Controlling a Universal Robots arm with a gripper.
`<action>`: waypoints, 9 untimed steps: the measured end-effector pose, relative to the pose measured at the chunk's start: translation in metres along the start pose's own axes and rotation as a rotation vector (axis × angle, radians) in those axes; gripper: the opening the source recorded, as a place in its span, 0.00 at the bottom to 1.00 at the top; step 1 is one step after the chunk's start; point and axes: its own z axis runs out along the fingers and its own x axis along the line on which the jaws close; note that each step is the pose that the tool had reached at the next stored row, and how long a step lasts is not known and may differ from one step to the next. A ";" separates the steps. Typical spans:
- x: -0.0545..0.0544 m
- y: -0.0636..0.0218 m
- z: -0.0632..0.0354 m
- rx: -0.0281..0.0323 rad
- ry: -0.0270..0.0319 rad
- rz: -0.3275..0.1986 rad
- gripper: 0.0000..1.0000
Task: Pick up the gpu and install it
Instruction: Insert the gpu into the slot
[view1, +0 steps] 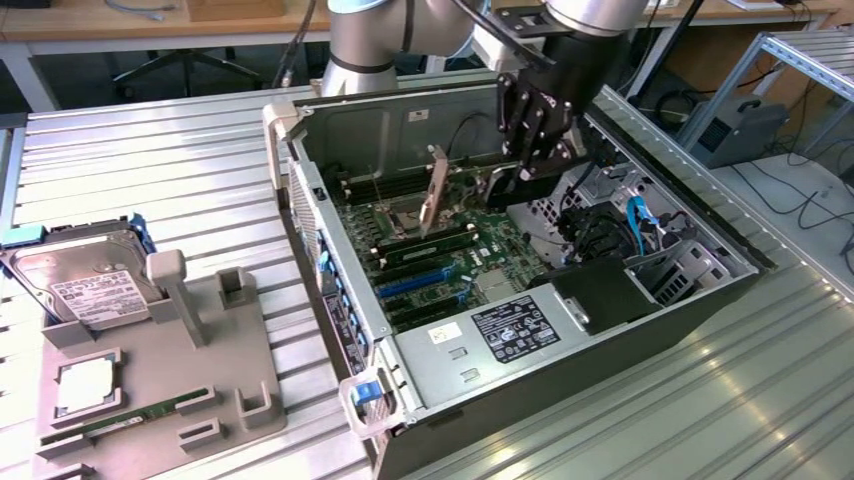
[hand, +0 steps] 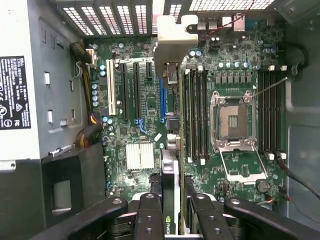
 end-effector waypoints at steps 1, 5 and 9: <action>0.000 0.0014 0.0030 0.0000 0.0000 0.000 0.27; 0.001 0.0089 0.0128 0.0000 0.0001 0.000 0.27; 0.001 0.0181 0.0182 0.0000 0.0001 0.000 0.27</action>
